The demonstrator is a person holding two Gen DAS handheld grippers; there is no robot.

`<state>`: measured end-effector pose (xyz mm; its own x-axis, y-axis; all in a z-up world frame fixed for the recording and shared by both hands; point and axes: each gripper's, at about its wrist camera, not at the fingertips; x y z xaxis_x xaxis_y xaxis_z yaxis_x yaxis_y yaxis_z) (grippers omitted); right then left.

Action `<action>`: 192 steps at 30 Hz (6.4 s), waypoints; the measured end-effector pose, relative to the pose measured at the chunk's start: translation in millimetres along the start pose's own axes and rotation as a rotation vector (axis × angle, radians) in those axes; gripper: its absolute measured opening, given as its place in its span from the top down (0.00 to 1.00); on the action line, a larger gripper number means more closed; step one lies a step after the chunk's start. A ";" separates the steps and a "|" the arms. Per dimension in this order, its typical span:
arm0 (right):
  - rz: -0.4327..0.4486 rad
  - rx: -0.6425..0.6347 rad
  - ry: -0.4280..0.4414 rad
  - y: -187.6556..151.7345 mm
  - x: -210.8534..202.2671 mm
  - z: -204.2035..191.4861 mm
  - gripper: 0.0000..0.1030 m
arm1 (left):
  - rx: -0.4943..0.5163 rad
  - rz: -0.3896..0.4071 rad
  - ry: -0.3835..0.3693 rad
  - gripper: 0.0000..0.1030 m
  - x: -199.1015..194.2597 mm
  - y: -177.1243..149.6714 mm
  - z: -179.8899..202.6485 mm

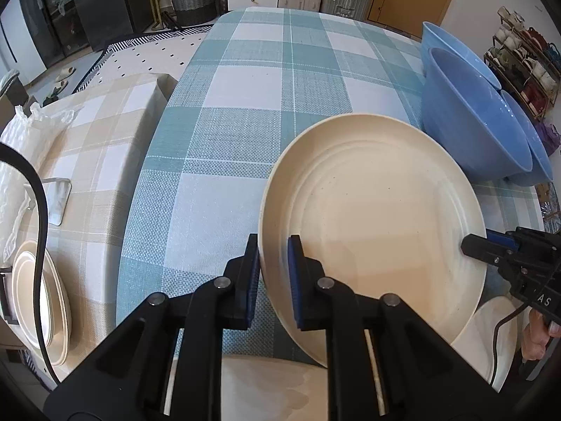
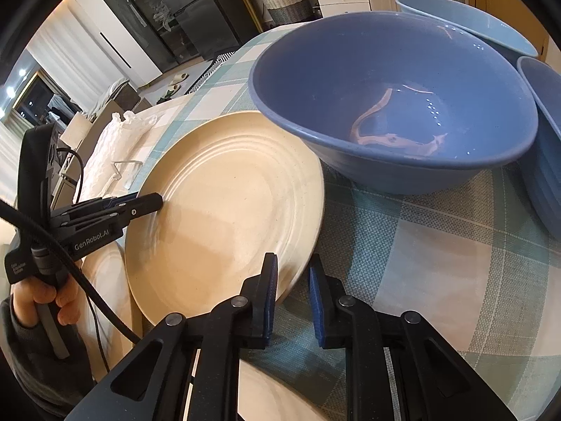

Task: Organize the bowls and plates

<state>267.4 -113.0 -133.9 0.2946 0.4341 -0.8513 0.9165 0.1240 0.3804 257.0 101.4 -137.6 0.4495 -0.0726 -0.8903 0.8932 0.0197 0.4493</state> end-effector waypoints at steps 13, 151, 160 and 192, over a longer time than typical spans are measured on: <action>0.056 -0.015 0.036 -8.5 -38.0 -7.5 0.84 | 0.004 0.073 -0.002 0.90 -42.4 -8.0 5.1; 0.092 -0.013 -0.102 -185.8 -134.2 15.0 0.83 | 0.210 0.067 0.111 0.87 -101.0 -169.0 140.3; 0.114 0.005 -0.086 -186.6 -140.3 18.0 0.80 | 0.203 0.085 0.088 0.66 -111.3 -169.3 137.5; 0.196 -0.163 0.019 -168.2 -159.6 -42.4 0.17 | 0.084 0.230 0.058 0.24 -204.8 -175.6 54.6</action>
<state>54.8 -165.3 -46.7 0.4562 0.4803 -0.7491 0.7861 0.1769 0.5922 7.4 58.4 -30.1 0.6431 -0.0188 -0.7655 0.7639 -0.0544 0.6431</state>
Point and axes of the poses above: each gripper's, at about its wrist camera, not at the fingertips, and x roughly the way its jaws point, z to its right, y to its top, and after that the axes turned 3 degrees about x, right-handed
